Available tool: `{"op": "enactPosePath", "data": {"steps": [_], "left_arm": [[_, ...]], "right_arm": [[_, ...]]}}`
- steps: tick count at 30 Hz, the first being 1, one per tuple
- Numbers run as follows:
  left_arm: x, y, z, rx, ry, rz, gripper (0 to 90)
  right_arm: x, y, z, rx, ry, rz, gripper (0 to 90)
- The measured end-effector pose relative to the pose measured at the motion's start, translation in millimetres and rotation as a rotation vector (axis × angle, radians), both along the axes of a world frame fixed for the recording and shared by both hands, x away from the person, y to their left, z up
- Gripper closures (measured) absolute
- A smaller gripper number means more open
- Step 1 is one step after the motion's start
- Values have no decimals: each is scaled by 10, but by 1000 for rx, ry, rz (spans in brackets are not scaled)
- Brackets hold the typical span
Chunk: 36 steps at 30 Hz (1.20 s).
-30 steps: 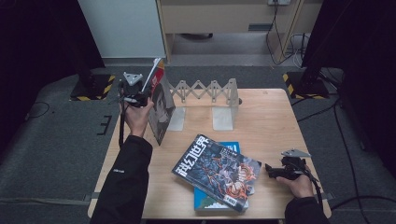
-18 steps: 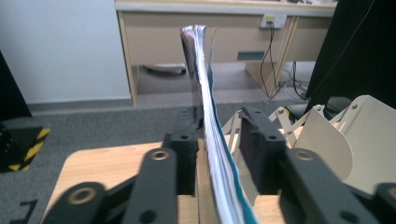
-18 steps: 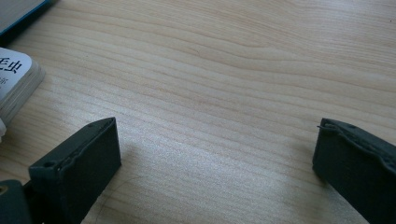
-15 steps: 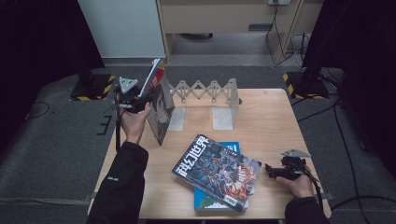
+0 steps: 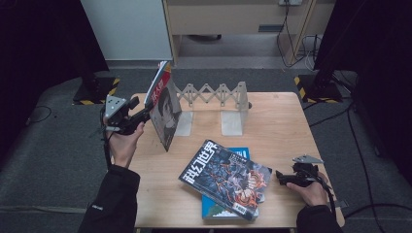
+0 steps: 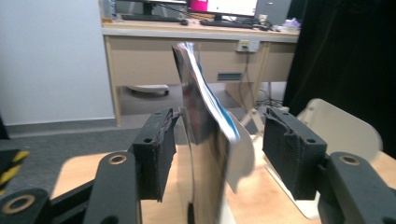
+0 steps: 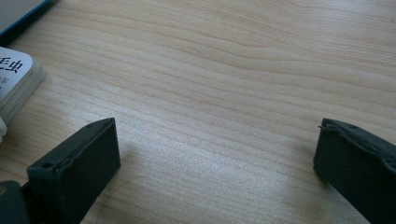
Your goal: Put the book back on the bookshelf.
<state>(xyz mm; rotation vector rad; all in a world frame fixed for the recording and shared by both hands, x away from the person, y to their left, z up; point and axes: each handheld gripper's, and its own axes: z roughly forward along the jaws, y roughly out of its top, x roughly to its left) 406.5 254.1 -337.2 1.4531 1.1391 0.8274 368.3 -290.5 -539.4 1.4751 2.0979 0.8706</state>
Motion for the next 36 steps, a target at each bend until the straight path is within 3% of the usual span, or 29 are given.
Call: {"op": "enactPosePath", "data": {"steps": [5, 9, 14, 16, 21, 23, 26, 28, 30, 32, 36], "left_arm": [[-205, 53, -121, -33, 17, -35, 403], [-347, 55, -302, -68, 44, -55, 380], [-458, 52, -557, -98, 114, -79, 365], [-488, 48, -638, -101, 144, -87, 354], [-547, -5, -789, -74, 145, -105, 280], [-560, -27, -855, -59, 167, -110, 273], [-571, -53, -975, -52, 197, -135, 279], [-574, -67, -1054, -48, 215, -149, 284], [-576, -86, -1124, -35, 234, -155, 292], [-583, -98, -1188, -51, 260, -170, 298], [-609, -147, -1309, -76, 287, -221, 304]], "right_arm": [[0, -1, 0, 0, 0, 0, 4], [0, -1, 0, 0, 0, 1, 4], [0, 0, 0, 0, 1, 0, 5], [0, -1, 0, 0, 1, 1, 5], [0, -1, 1, 0, 1, 1, 5], [0, -4, 0, -1, -2, 2, 10], [-4, -13, 5, 4, -9, -10, 48], [-9, -43, 43, -2, 0, -16, 146], [-18, -50, 73, -10, 4, -19, 185], [-21, -54, 84, -18, -4, -16, 200], [-51, -32, 187, 19, -35, -36, 238]]}}
